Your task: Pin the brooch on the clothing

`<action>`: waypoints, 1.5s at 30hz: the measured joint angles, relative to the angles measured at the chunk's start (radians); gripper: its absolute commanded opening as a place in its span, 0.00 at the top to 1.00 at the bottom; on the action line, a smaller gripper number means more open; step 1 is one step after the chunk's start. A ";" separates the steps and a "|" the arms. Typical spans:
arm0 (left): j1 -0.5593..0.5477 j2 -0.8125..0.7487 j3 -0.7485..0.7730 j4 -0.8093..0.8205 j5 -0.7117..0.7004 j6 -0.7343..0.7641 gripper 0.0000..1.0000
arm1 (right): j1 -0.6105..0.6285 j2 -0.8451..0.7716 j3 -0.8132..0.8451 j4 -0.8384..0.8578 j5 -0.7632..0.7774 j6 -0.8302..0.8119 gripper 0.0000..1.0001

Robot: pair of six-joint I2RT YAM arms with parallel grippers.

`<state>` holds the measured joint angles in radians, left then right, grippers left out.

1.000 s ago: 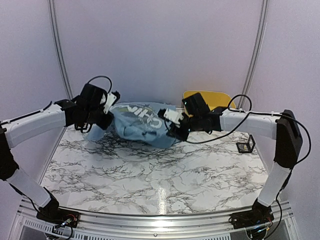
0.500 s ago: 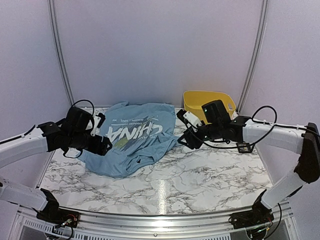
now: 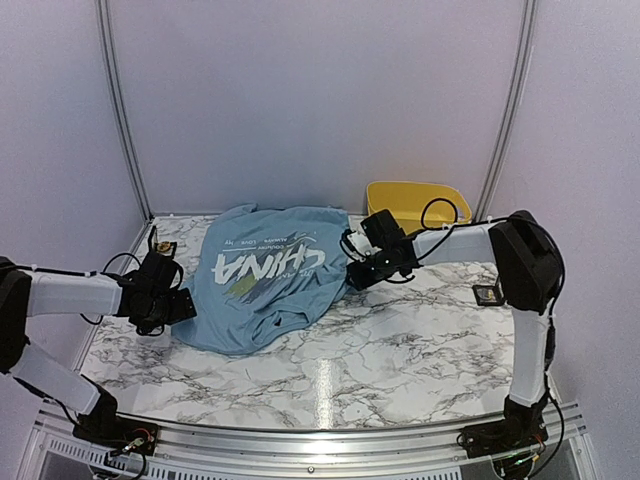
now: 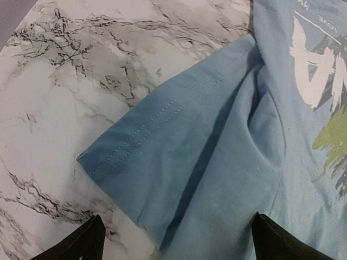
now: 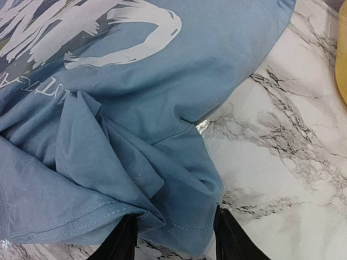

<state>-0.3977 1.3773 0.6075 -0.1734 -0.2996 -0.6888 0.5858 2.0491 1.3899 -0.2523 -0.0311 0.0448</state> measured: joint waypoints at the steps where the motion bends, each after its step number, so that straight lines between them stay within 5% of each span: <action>1: 0.011 0.022 -0.002 0.013 0.000 -0.012 0.03 | 0.000 0.013 0.010 0.000 0.005 0.000 0.55; 3: 0.026 0.059 -0.006 0.035 0.000 -0.030 0.05 | 0.000 0.042 0.028 0.000 0.019 -0.001 0.60; 6: 0.030 0.091 -0.005 0.076 -0.010 -0.040 0.16 | 0.000 0.068 0.027 -0.005 0.026 -0.004 0.80; 8: 0.031 0.104 -0.005 0.111 -0.010 -0.043 0.41 | 0.000 0.069 0.024 0.002 0.011 0.000 0.97; 11: 0.032 0.115 -0.007 0.151 0.014 -0.045 0.94 | -0.001 0.055 0.002 0.014 -0.008 -0.005 1.00; 12: 0.032 0.116 -0.011 0.161 0.031 -0.041 1.00 | -0.001 0.044 -0.012 0.014 -0.010 -0.004 1.00; 17: 0.032 0.056 -0.061 0.171 0.084 -0.029 1.00 | -0.003 -0.056 -0.091 -0.050 -0.012 -0.004 1.00; 24: 0.031 -0.234 -0.182 0.106 0.102 -0.064 1.00 | -0.001 -0.300 -0.211 -0.192 -0.020 0.022 1.00; 29: 0.024 -0.372 -0.235 0.023 0.127 -0.102 1.00 | 0.019 -0.418 -0.354 -0.314 -0.058 0.102 0.90; 33: 0.023 -0.423 -0.254 -0.038 0.145 -0.115 1.00 | 0.023 -0.483 -0.438 -0.467 -0.050 0.179 0.70; 39: 0.019 -0.447 -0.258 -0.087 0.157 -0.111 1.00 | -0.016 -0.617 -0.438 -0.591 0.026 0.222 0.68; 45: 0.019 -0.451 -0.258 -0.095 0.157 -0.106 1.00 | -0.023 -0.599 -0.409 -0.527 -0.043 0.210 0.66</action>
<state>-0.3786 0.9268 0.3492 -0.2684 -0.1429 -0.7944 0.5632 1.4498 0.9813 -0.7792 -0.0746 0.2546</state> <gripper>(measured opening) 0.008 0.320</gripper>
